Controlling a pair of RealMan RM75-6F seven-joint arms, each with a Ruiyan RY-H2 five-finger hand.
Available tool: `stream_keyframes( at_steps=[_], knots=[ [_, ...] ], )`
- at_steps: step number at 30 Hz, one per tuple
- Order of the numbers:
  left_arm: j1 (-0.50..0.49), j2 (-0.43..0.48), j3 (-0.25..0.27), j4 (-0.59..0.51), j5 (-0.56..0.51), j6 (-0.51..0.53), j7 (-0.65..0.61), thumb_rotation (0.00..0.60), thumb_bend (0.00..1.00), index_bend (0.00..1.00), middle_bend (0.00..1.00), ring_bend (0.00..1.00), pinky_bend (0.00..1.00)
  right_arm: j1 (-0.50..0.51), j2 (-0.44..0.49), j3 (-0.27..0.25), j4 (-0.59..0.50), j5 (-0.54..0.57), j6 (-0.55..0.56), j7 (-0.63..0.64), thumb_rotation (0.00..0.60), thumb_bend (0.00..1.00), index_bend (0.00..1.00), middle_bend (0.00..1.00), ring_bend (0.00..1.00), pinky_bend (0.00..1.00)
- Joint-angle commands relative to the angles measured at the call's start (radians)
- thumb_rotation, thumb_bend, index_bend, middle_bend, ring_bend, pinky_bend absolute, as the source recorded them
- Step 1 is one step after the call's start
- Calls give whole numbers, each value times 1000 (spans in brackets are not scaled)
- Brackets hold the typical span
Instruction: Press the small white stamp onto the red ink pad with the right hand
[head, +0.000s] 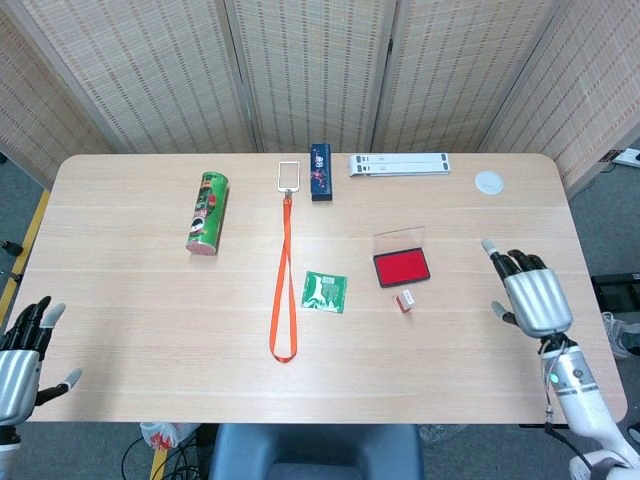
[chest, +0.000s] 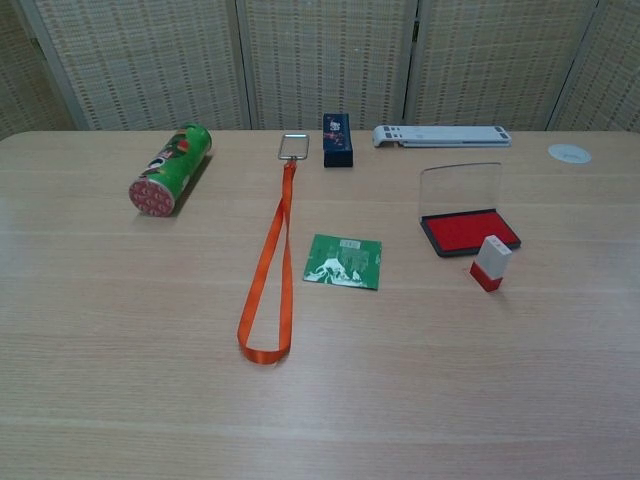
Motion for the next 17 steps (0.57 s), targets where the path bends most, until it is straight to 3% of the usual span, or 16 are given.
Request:
stream_keyframes(
  at_steps=[1, 5, 8, 17],
  knots=[
    [-2, -2, -1, 1, -2, -3, 4, 600, 200, 92, 53, 65, 266, -95, -35, -21, 65, -79, 114, 65, 600, 193, 31, 303, 229, 276],
    [-2, -1, -4, 2, -10, -6, 5, 600, 200, 92, 53, 65, 266, -149, -53, 7, 79, -102, 211, 29, 600, 190, 28, 258, 207, 260],
    [-1, 1, -8, 0, -13, -2, -4, 600, 200, 92, 53, 65, 266, -169, -61, 16, 78, -115, 232, 18, 600, 167, 3, 151, 153, 226],
    [-6, -2, -9, -2, -17, -11, 3, 600, 200, 91, 53, 65, 266, -163, -18, 17, 44, -112, 106, 69, 600, 120, 0, 23, 44, 114]
  ],
)
